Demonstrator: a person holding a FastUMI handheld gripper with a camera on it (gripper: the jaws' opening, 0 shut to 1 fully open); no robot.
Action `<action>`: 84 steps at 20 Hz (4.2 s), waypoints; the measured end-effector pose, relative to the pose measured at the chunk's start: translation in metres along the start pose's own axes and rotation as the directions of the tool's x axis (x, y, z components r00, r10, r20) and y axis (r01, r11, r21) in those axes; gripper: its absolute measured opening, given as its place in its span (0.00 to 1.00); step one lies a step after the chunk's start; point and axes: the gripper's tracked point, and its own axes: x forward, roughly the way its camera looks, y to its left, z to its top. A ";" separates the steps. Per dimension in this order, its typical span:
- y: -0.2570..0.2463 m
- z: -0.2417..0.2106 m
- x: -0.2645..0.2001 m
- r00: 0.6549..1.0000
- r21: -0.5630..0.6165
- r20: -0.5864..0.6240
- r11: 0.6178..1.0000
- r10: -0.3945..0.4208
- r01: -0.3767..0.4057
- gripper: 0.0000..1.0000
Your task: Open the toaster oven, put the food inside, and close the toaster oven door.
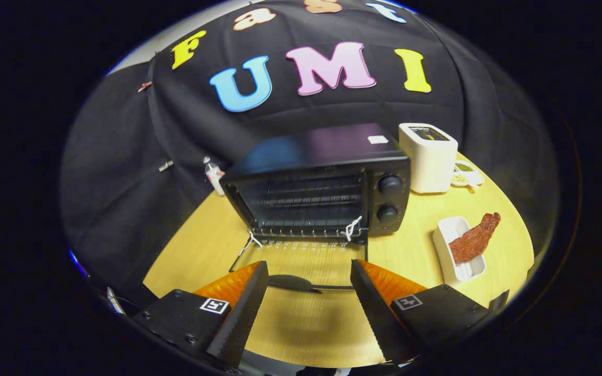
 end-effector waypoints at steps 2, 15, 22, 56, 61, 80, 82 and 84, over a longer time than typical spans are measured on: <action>-0.025 0.024 -0.016 0.999 0.051 0.043 0.999 0.000 -0.002 0.98; -0.242 0.072 -0.040 0.985 0.330 0.145 0.943 -0.094 0.042 0.97; -0.309 0.039 0.004 0.993 0.437 0.069 0.898 -0.094 0.054 0.96; -0.044 0.060 0.009 0.968 0.648 0.217 0.723 0.126 -0.239 0.13; 0.025 0.024 0.050 0.968 0.642 0.167 0.725 0.184 -0.249 0.13; 0.002 0.000 0.208 0.994 0.582 0.088 0.807 0.060 -0.100 0.19; 0.000 0.009 0.203 0.994 0.478 0.105 0.876 0.009 -0.059 0.43; -0.010 0.021 0.209 0.993 0.413 0.111 0.910 -0.039 -0.011 0.67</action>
